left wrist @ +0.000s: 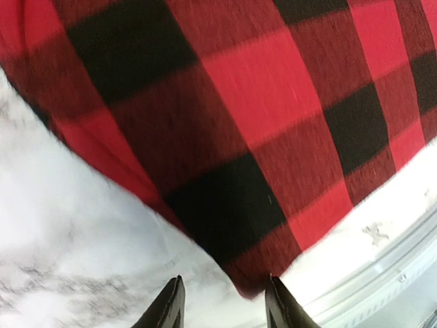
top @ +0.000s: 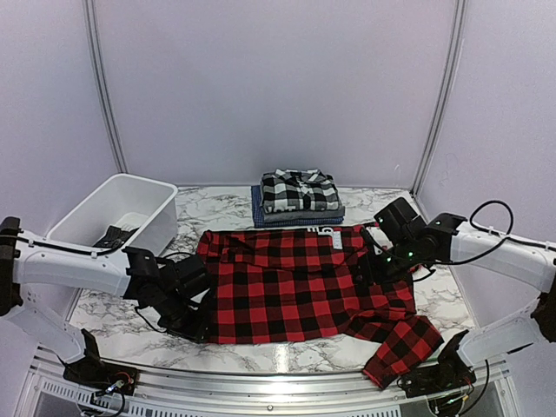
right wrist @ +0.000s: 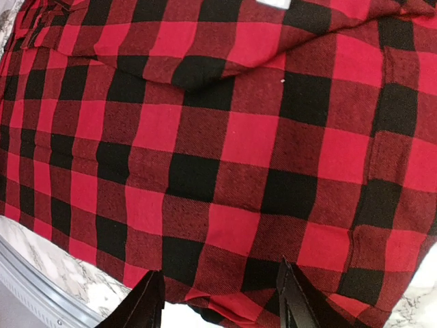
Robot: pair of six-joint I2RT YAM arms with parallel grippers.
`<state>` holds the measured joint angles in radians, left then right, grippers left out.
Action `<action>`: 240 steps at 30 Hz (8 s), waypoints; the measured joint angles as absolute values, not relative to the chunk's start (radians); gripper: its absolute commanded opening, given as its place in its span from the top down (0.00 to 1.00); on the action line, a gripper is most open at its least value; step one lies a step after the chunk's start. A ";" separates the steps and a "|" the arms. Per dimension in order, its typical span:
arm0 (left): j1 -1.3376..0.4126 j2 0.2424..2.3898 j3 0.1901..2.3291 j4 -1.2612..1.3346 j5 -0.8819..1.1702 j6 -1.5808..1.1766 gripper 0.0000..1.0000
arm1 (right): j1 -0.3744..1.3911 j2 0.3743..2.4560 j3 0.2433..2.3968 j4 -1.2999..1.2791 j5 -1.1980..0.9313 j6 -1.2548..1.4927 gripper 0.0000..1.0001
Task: Fold and stack the long sleeve shirts
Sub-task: Pick up the 1/3-folded shirt from the center of the board, then fold the 1/3-folded shirt at the center of the board, then pass from the right arm to the left
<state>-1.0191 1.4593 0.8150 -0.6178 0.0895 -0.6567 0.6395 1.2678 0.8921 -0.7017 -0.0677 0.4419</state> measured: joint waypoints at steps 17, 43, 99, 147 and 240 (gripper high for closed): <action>-1.126 1.473 0.799 -0.563 0.076 -0.891 0.65 | 0.653 1.127 0.830 -0.829 -0.042 0.494 0.48; -0.782 1.614 1.017 -0.560 0.060 -0.709 1.00 | 1.011 1.067 0.812 -1.012 -0.122 0.602 0.32; -0.736 1.580 1.082 -0.561 0.075 -0.656 1.00 | 0.834 1.305 1.319 -0.737 0.871 0.488 1.00; -0.615 1.698 1.137 -0.552 -0.131 -0.619 0.52 | 0.597 1.475 1.400 -0.171 0.320 -0.049 1.00; -0.837 1.597 1.248 -0.046 0.401 0.220 1.00 | 0.694 1.212 0.960 -0.146 -0.202 -0.023 0.14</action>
